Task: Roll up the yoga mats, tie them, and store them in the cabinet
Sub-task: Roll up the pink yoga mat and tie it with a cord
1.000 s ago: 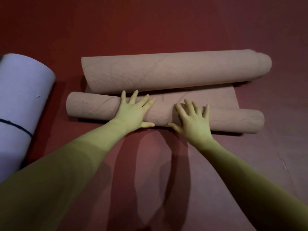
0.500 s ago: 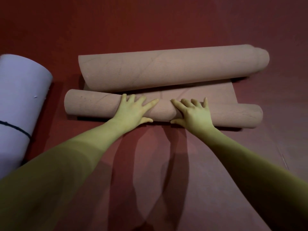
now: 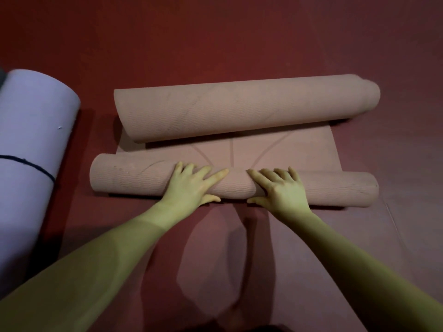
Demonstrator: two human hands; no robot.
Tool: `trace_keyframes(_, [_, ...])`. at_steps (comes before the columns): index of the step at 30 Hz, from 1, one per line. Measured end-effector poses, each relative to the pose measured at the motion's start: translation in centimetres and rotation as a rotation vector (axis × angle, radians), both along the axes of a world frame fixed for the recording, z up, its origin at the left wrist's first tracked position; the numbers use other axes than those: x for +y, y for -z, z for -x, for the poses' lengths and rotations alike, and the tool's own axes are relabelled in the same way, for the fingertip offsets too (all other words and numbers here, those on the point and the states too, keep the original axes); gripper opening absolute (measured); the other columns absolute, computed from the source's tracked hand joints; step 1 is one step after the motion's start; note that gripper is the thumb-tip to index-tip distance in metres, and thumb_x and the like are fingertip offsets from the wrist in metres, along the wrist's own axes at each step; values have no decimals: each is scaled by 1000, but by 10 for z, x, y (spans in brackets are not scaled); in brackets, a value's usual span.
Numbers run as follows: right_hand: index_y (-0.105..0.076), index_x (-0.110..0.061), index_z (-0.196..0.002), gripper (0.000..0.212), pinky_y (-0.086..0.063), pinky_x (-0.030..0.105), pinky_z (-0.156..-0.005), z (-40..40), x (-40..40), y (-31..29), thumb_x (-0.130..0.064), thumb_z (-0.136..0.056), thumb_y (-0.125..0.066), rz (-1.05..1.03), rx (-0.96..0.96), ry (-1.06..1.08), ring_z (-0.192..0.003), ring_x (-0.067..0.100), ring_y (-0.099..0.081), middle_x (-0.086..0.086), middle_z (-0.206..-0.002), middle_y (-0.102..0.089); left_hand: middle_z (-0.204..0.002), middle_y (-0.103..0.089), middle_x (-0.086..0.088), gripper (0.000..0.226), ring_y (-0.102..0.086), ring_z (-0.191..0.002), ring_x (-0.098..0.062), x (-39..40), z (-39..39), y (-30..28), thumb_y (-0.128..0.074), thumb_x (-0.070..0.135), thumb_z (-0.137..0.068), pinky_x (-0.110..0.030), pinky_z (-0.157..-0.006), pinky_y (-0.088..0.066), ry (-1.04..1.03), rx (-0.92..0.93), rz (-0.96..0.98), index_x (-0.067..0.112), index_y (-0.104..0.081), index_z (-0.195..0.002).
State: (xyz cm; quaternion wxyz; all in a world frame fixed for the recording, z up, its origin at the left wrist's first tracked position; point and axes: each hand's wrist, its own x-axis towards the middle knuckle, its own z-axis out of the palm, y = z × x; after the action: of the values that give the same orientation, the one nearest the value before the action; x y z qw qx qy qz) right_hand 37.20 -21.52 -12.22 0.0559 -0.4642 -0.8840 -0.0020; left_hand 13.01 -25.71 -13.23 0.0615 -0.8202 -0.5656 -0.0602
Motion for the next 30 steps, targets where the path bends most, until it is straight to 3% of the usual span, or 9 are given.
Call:
trace_keyframes(2, [-67,-20,-118,72,-51,50,-80,-4,-9,-4,-62,-58,-63,48,-6,-14,-78,32,-66,3,-95,-70,-97,-70,-6,67,-62,-71,-32,-12,-4,-1,-42,65,-71,-44,-71,-51,8,-21,21,30,-62,-124])
trace_keyframes(5, [-67,-21,-117,74,-52,43,-73,-14,-23,-8,-67,-61,-52,106,-18,-37,-75,29,-66,0,-93,-70,-93,-69,-4,67,-60,-69,-30,-31,-10,2,-42,66,-73,-40,-69,-50,40,-79,-22,32,-52,-129])
trace_keyframes(8, [-67,-21,-117,74,-52,39,-70,-25,-44,-6,-62,-56,-69,93,15,-67,-74,28,-65,-1,-92,-70,-96,-68,-3,65,-60,-72,-29,-56,-15,5,-45,66,-75,-39,-69,-51,51,-107,-67,31,-45,-130])
trace_keyframes(11, [-65,-22,-120,81,-51,43,-76,-26,-57,-4,-55,-49,-85,79,38,-40,-79,30,-66,0,-96,-69,-107,-67,-6,65,-61,-81,-30,-68,-18,7,-46,66,-77,-40,-76,-47,42,-90,-55,29,-50,-131])
trace_keyframes(14, [-61,-23,-128,84,-44,58,-91,-23,-55,-7,-59,-55,-81,151,-11,2,-95,34,-65,4,-108,-68,-114,-65,-11,63,-62,-97,-32,-62,-21,2,-41,62,-83,-41,-88,-44,1,-113,30,22,-59,-128])
trace_keyframes(17, [-39,-30,-145,89,-20,57,-110,-22,-53,-13,-78,-71,-43,307,-94,34,-126,37,-46,7,-139,-51,-134,-55,-14,69,-50,-125,-35,-49,-27,-19,-25,58,-87,-49,-105,-35,-135,-183,181,15,-53,-134])
trace_keyframes(21, [-13,-40,-151,104,1,51,-116,-19,-53,-14,-88,-63,16,329,-160,82,-144,33,-19,3,-158,-22,-160,2,-7,90,4,-146,-29,-27,-26,-31,6,70,-75,-45,-116,3,-221,-50,370,27,-14,-152])
trace_keyframes(25, [-14,-37,-152,94,2,54,-115,-10,-45,-7,-77,-74,22,285,-168,124,-146,35,-12,6,-161,-12,-158,15,-11,71,13,-145,-31,9,-20,-37,-14,63,-93,-47,-115,9,-305,63,322,24,-8,-153])
trace_keyframes(30, [-2,-38,-152,90,9,50,-115,2,-11,-4,-76,-74,23,241,-170,165,-148,26,4,1,-161,6,-159,13,-10,73,6,-146,-32,54,-20,-39,-12,60,-95,-48,-116,4,-385,186,248,16,1,-153])
